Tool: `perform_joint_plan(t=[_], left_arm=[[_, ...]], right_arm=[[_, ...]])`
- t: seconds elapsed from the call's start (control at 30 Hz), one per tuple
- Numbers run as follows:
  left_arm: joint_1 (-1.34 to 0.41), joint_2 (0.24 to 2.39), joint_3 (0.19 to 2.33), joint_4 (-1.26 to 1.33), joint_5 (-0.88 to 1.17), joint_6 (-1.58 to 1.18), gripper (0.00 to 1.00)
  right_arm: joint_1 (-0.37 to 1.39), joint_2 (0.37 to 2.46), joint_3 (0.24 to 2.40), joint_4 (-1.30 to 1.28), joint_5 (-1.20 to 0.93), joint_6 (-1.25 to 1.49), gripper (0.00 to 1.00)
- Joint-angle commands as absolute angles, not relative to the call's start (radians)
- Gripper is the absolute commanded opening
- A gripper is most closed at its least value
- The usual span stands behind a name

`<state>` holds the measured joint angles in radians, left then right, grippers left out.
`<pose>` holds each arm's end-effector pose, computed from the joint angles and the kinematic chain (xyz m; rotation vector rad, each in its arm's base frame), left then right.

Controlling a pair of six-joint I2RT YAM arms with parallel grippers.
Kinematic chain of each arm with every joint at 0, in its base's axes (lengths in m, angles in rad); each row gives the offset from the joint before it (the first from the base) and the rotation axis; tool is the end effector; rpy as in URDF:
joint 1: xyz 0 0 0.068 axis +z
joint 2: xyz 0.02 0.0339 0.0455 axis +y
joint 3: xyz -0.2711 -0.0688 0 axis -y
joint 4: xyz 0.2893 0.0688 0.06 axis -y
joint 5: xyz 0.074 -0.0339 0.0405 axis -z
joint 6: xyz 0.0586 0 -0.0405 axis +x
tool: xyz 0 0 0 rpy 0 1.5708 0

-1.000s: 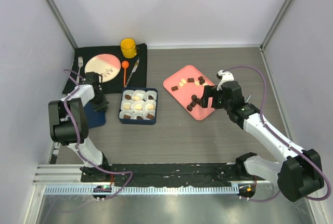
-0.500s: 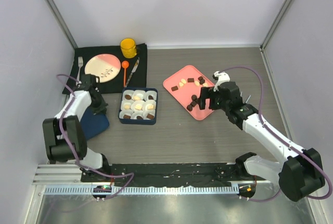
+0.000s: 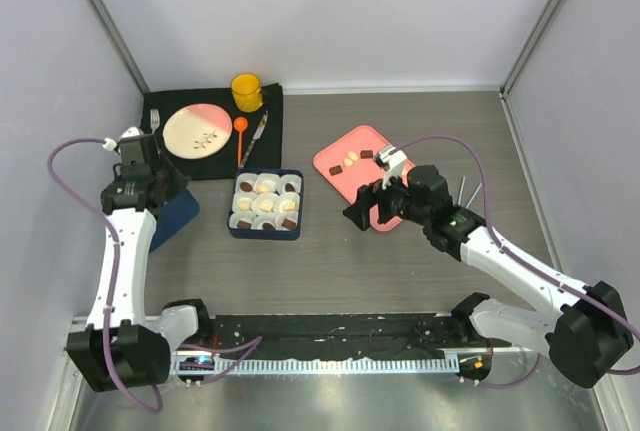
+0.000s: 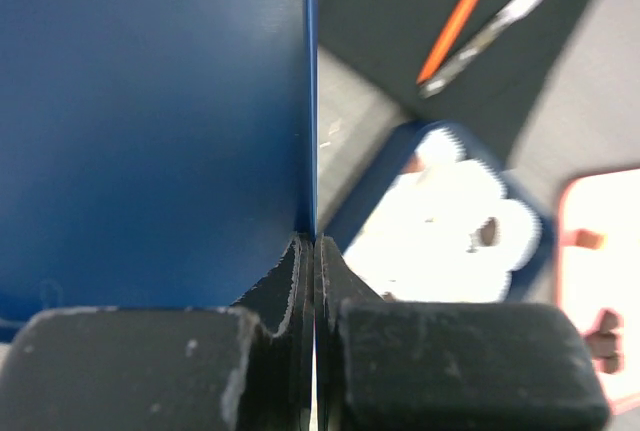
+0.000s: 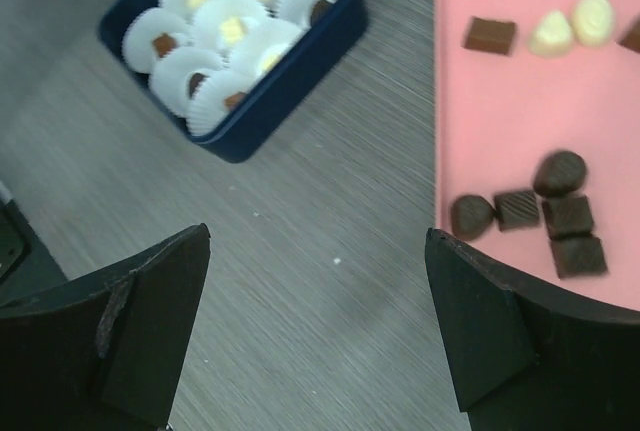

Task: Pack the chocolate

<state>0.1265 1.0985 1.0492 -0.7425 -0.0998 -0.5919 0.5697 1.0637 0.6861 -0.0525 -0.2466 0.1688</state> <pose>0.2785 0.0413 0.3064 -0.8748 2.1921 -0.1087 0.2435 0.1729 0.2450 -0.5690 1.9803 0.7129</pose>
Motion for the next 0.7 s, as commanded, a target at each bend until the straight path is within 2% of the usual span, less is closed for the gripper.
perform_joint_plan(t=[0.0, 0.2, 0.33, 0.67], left_arm=[[0.121, 1.025, 1.134, -0.735, -0.055, -0.663, 0.00], [0.103, 0.959, 1.155, -0.672, 0.087, -0.753, 0.00], [0.059, 0.956, 1.176, -0.606, 0.152, -0.828, 0.00], [-0.104, 0.965, 1.187, -0.378, 0.111, -1.043, 0.00]], right_arm=[[0.627, 1.048, 0.716, 0.089, -0.302, 0.136, 0.94], [0.675, 1.152, 0.817, 0.150, -0.357, 0.170, 0.94], [0.730, 1.229, 0.857, 0.317, -0.408, 0.225, 0.96], [0.879, 1.382, 0.957, 0.543, -0.144, 0.137, 0.98]])
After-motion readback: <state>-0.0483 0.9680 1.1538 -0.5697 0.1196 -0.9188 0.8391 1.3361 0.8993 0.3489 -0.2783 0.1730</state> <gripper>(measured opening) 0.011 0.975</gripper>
